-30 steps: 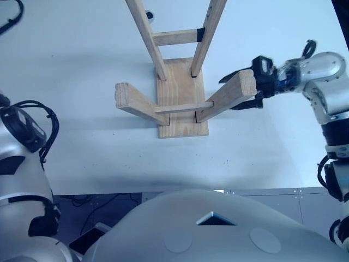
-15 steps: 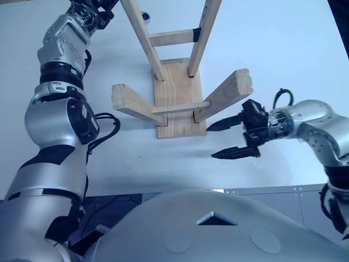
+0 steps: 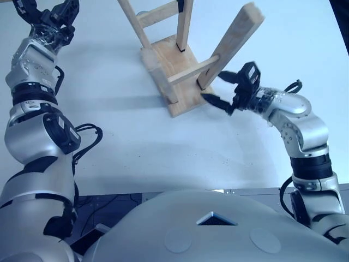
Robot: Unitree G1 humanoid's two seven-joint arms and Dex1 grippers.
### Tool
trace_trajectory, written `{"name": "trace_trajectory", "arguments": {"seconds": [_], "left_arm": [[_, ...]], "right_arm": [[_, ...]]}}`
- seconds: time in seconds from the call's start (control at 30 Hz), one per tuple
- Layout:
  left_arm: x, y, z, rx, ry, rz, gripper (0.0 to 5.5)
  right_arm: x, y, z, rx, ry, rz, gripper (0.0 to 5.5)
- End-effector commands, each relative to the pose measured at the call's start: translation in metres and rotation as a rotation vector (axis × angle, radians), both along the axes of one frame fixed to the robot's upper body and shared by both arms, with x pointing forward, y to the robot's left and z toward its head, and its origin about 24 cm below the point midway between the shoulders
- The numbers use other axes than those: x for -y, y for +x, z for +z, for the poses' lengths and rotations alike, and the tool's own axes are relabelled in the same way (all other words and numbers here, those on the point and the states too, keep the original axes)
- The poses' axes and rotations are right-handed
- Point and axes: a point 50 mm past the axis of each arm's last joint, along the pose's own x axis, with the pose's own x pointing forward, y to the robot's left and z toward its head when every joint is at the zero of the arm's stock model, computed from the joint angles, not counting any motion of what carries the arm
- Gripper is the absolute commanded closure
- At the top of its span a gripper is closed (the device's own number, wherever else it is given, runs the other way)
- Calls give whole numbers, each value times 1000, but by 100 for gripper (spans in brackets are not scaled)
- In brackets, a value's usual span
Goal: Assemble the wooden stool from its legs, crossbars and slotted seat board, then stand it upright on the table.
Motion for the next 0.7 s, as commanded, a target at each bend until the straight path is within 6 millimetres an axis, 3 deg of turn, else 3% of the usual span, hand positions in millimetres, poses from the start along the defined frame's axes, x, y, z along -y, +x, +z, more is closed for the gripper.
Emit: {"name": "trace_trajectory", "arguments": {"seconds": [0.03,0.23,0.3,0.5,0.6,0.7], "left_arm": [[-3,-5,0,9,-24,19,312],[-2,-10,-5,3,-27,16,312],[-4,-12,-5,1,-27,25,312],[2,-9,-2,2,-27,13,312],[5,-4,2,6,-24,6,312],[8,-2,5,14,-27,0,312]], "right_arm": [[-10,-10,-6,11,-44,81,143],[27,-24,-33,-158,-261,23,143],[27,-31,-33,-199,-259,65,143],[-11,-35,-6,-226,7,228,143],[-31,-22,-2,-184,53,219,143],[-45,-4,-6,-109,68,94,143]]}}
